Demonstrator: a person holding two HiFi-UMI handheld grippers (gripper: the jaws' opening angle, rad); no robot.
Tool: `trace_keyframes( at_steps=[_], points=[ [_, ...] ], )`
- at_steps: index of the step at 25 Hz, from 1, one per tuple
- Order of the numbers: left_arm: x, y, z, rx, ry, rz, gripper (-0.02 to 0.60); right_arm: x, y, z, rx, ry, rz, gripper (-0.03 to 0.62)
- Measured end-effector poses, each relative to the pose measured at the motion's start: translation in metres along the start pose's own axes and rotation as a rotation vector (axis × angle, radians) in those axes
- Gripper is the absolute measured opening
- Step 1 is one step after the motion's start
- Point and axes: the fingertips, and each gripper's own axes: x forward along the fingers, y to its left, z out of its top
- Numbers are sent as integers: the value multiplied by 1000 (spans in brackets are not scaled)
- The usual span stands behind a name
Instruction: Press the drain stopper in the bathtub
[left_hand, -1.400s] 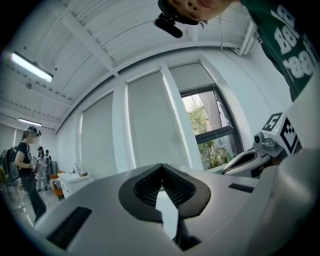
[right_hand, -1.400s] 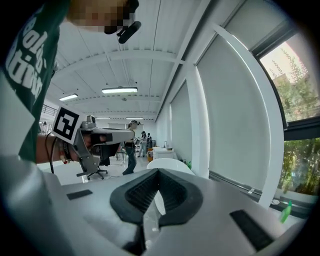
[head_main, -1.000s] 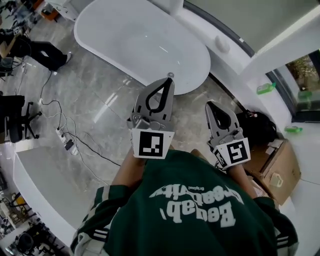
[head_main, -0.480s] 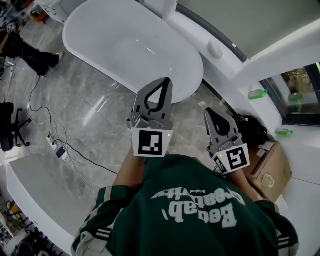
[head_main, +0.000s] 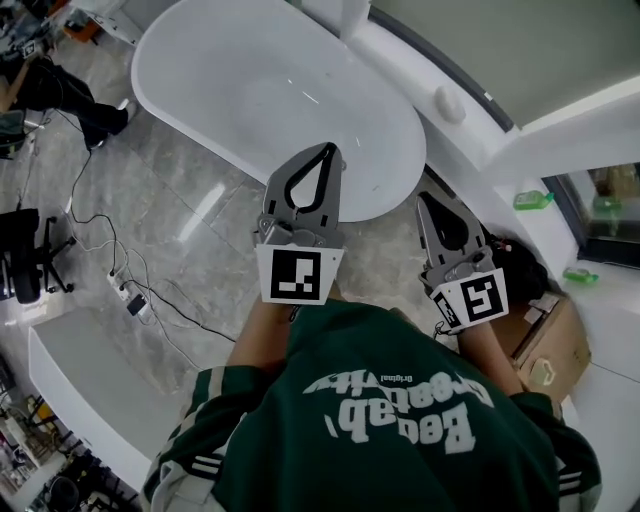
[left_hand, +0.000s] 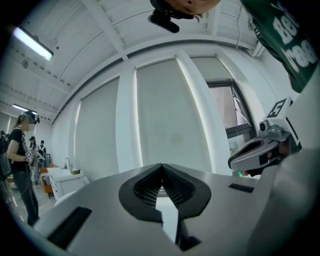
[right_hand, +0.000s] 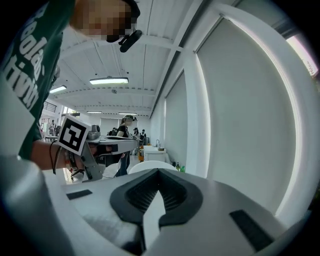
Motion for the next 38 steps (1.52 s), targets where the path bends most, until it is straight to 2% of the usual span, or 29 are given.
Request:
trace_keyframes(
  at_steps=[8,15,18,24,28,32,38],
  points=[
    [71,22,-8,10,-1,-93,9,76,-51,21,6,-47,-65,14],
    [105,28,-29,-15,36,-149,9,110,-76,13,32,-35,-128,14],
    [119,29,-32,16,21,-161,9,118,-80,9,39,-26,-128,14],
    [129,25,-41,27,29,-152,9,133,-78,3,16,-4,-78,14],
    [135,24,-54,-3,54,-93,9,145,-85,-8,12,-4,-8,14],
    [153,25,-65,17,64,-34,9,164,-102,-35,48,12,75,14],
    [182,41,-121,-12,205,54,9,224,-124,-86,140,56,199,14]
  ],
)
